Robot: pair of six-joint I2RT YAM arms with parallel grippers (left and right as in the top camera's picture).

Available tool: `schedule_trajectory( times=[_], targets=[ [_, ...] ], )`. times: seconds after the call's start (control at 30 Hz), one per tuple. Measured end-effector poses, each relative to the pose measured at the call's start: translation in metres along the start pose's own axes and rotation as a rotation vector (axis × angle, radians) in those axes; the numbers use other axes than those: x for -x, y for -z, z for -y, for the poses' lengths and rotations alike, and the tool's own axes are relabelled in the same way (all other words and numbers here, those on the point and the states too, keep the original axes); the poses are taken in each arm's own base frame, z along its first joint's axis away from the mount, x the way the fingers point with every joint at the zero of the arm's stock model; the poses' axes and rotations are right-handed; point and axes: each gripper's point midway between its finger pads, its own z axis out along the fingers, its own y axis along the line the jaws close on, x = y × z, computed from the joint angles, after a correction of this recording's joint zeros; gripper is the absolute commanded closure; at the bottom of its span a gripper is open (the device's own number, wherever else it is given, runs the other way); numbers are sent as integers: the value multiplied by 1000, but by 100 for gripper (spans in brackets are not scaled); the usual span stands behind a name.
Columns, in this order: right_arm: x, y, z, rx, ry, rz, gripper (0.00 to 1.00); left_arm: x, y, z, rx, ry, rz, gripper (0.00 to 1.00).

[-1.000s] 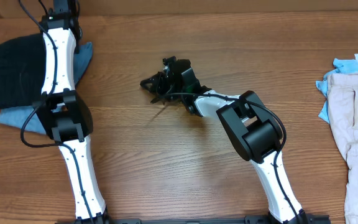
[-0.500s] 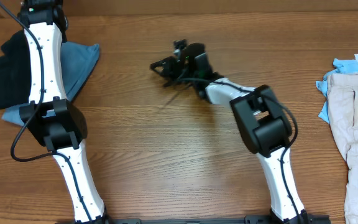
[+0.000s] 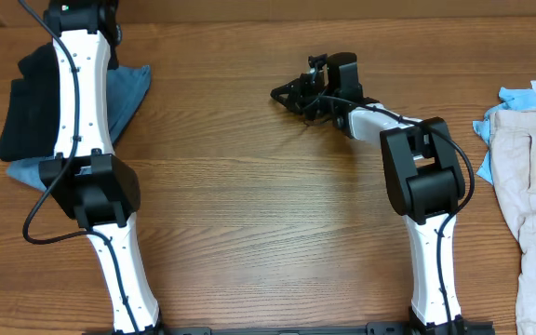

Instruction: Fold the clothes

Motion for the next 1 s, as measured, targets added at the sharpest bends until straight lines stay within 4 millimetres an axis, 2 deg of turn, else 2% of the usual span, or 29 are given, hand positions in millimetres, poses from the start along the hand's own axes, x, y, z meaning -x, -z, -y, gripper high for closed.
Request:
schedule_trajectory(
  times=[0.07,0.13,0.17,0.2,0.23,0.27,0.3,0.33,0.43,0.5,0.53,0.6,0.67,0.77,0.83,0.9,0.97,1.0],
  targets=[
    [-1,-1,0,-1,-1,-3,96,-17,-12,16,-49,-30,-58,96],
    [-2,-1,1,-5,-6,-4,96,-43,-34,36,-87,-73,-137,96],
    [-2,-1,2,-8,-3,-6,96,-54,-43,44,-99,-89,-167,92],
    [-2,-1,3,-11,-1,-7,96,-69,-52,53,-119,-112,-210,65],
    [-2,0,3,-13,3,-5,96,-83,-58,59,-136,-134,-249,21],
    [-2,-1,3,-14,5,-6,96,-91,-61,62,-147,-151,-272,4],
    [-2,-1,3,-14,6,-6,92,-99,-60,67,-173,-160,-299,1],
    [-2,-1,4,-16,11,-4,86,-103,-59,73,-215,-169,-315,2],
    [-4,0,10,-40,4,-13,79,-110,-42,89,-346,-215,-355,3],
    [-5,2,15,-52,-6,-17,55,-92,-17,84,-411,-188,-329,5],
    [-4,5,18,-59,-18,-22,30,-78,-1,75,-432,-145,-300,17],
    [2,11,13,-32,-15,-30,1,-56,22,50,-487,-31,-258,37],
    [11,21,4,1,-3,-33,0,-52,28,18,-546,78,-271,39],
    [39,54,21,-5,-49,5,0,-70,15,-18,-564,184,-370,36],
    [68,92,43,-15,-101,67,0,-72,11,-26,-538,190,-377,36],
    [94,134,67,-29,-165,132,0,-71,14,-25,-525,178,-368,36],
    [110,168,85,-39,-217,181,0,-67,26,-31,-514,180,-335,33],
    [116,182,93,-45,-237,203,0,-64,39,-38,-510,187,-303,32]
  ],
)
